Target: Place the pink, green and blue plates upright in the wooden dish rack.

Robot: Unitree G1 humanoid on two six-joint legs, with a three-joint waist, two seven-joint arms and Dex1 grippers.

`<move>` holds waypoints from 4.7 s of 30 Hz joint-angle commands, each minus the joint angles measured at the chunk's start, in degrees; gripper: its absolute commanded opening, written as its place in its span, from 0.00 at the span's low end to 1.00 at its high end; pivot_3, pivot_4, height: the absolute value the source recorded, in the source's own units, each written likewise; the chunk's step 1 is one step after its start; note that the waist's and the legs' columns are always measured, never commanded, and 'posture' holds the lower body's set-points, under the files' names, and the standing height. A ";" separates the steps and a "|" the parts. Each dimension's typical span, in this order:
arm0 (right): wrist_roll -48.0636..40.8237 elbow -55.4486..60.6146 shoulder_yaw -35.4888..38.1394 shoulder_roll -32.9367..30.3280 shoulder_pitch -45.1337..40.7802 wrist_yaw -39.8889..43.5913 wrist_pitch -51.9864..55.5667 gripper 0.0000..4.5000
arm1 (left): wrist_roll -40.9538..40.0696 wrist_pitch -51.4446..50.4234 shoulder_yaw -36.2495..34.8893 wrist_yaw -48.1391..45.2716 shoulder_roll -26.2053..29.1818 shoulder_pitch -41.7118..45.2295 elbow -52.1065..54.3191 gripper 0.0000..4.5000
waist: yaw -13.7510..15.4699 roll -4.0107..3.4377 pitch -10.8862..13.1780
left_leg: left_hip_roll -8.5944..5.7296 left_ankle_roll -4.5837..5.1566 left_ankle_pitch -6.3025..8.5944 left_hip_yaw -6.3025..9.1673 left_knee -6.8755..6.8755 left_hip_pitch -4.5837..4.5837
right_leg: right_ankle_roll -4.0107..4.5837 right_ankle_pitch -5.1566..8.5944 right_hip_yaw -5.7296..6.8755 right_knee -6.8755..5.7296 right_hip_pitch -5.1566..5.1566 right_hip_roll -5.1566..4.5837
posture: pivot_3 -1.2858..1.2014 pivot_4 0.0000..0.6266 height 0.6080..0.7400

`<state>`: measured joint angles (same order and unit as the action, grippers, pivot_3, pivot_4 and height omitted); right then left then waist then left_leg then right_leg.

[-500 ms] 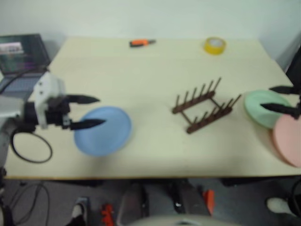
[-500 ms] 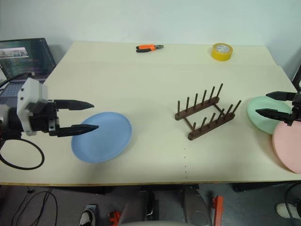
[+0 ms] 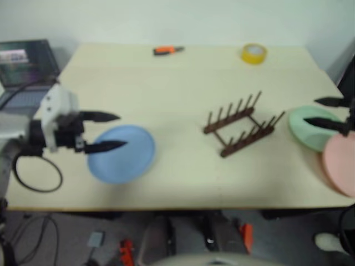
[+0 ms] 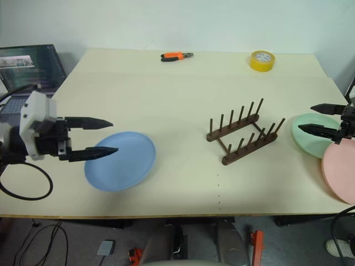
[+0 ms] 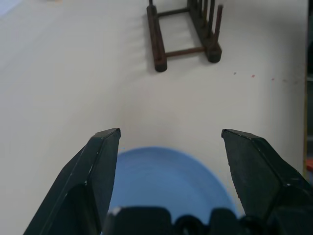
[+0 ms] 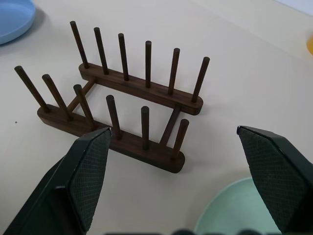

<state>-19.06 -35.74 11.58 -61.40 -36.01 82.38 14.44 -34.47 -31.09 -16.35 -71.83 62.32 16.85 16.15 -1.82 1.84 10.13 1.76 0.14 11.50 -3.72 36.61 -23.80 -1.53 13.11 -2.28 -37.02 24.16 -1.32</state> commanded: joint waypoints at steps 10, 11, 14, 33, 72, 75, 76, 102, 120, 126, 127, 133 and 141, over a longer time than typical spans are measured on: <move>-2.60 6.57 5.34 -1.93 4.57 -1.89 1.13 1.00 | 3.09 -4.89 16.84 12.23 -10.32 9.53 10.22 0.81 | 0.05 0.00 0.00 | -0.04 0.01 -0.01 0.01 0.05 0.00 | -0.14 -0.07 -0.07 -0.03 -0.07 0.07 | 0.52 0.24 1.00; -2.88 7.81 5.63 -1.69 5.57 -2.24 1.69 1.00 | 5.44 -5.26 19.03 14.83 -11.82 10.12 10.18 0.81 | 0.00 0.00 0.00 | -0.04 0.01 -0.01 0.01 0.08 0.00 | -0.17 -0.09 -0.08 -0.02 -0.09 0.08 | 0.52 0.24 1.00; -4.34 11.93 6.82 -1.72 8.19 -2.59 3.78 1.00 | 7.61 -6.65 23.65 17.57 -14.97 10.70 11.54 0.81 | -0.02 -0.01 -0.01 | -0.04 0.01 -0.01 0.07 0.19 0.01 | -0.22 -0.12 -0.10 -0.06 -0.13 0.14 | 0.52 0.24 1.00; -7.18 20.98 11.25 -2.50 15.30 -5.60 7.76 1.00 | 23.50 -17.85 43.18 34.41 -38.25 20.99 -0.57 0.81 | 0.09 -0.04 -0.03 | -0.13 0.02 -0.01 0.23 0.33 0.00 | -0.32 -0.18 -0.10 -0.04 -0.23 0.18 | 0.52 0.24 1.00; -10.60 30.96 19.63 -2.66 26.02 -10.48 12.76 1.00 | 35.09 -12.21 49.66 38.46 -60.74 27.93 -29.93 1.00 | 0.16 -0.07 -0.05 | -0.26 0.02 -0.01 0.35 0.36 -0.03 | -0.35 -0.19 -0.07 0.06 -0.32 0.15 | 0.52 0.24 1.00; -10.63 31.38 20.25 -2.50 26.69 -10.75 12.80 1.00 | 35.81 -11.23 49.27 38.63 -60.72 27.96 -31.17 0.87 | 0.16 -0.06 -0.04 | -0.27 0.02 -0.01 0.38 0.37 -0.03 | -0.35 -0.19 -0.07 0.09 -0.35 0.14 | 0.52 0.24 1.00; -10.63 31.48 20.37 -2.38 26.89 -10.82 12.77 1.00 | 36.00 -10.88 49.23 38.55 -60.58 27.96 -31.47 0.80 | 0.16 -0.07 -0.04 | -0.27 0.02 -0.01 0.38 0.37 -0.03 | -0.35 -0.19 -0.07 0.09 -0.35 0.14 | 0.52 0.24 1.00; -10.10 30.05 18.48 -1.60 24.88 -11.82 11.56 1.00 | 33.82 -0.60 48.88 19.88 -49.28 28.00 -27.01 0.22 | 0.01 -0.19 -0.11 | -0.21 0.02 0.00 0.36 0.29 -0.05 | -0.33 -0.18 -0.06 0.12 -0.29 0.19 | 0.52 0.24 1.00; -10.72 32.12 21.08 -1.57 27.65 -12.67 12.23 1.00 | 36.30 1.28 48.66 16.24 -51.73 29.54 -30.36 0.22 | 0.03 -0.18 -0.11 | -0.22 0.02 0.00 0.36 0.28 -0.11 | -0.33 -0.16 -0.08 0.09 -0.21 0.18 | 0.52 0.24 1.00; -10.81 32.44 20.94 -1.51 27.64 -12.97 12.36 1.00 | 36.61 1.84 48.37 16.97 -53.32 30.28 -32.72 0.22 | 0.05 -0.17 -0.10 | -0.23 0.02 0.00 0.35 0.31 -0.11 | -0.33 -0.17 -0.09 0.08 -0.20 0.18 | 0.52 0.24 1.00; -10.80 32.43 20.85 -1.51 27.56 -13.01 12.36 1.00 | 36.69 1.95 48.34 17.02 -53.58 30.42 -33.08 0.22 | 0.05 -0.17 -0.10 | -0.23 0.02 0.00 0.34 0.31 -0.11 | -0.33 -0.17 -0.09 0.08 -0.20 0.18 | 0.52 0.24 1.00; -10.84 32.77 20.95 -1.44 27.90 -13.06 12.45 1.00 | 37.32 2.77 48.39 17.61 -54.61 31.06 -34.84 0.22 | 0.02 -0.16 -0.10 | -0.23 0.02 0.00 0.35 0.29 -0.11 | -0.33 -0.16 -0.09 0.09 -0.19 0.19 | 0.52 0.24 1.00; -11.00 32.96 20.84 -1.28 28.32 -13.17 12.49 1.00 | 39.58 2.88 49.25 18.70 -53.05 30.21 -34.34 0.22 | 0.01 -0.16 -0.09 | -0.22 0.02 0.00 0.34 0.30 -0.11 | -0.33 -0.17 -0.09 0.08 -0.19 0.19 | 0.52 0.24 1.00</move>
<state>-28.88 -4.17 30.37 -62.41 -7.46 69.56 26.90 3.87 -28.98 33.38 -53.74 8.86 46.54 -19.83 -1.81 1.68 10.04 1.54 0.16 11.50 -3.37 36.90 -23.91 -1.86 12.95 -2.37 -36.94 23.97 -1.13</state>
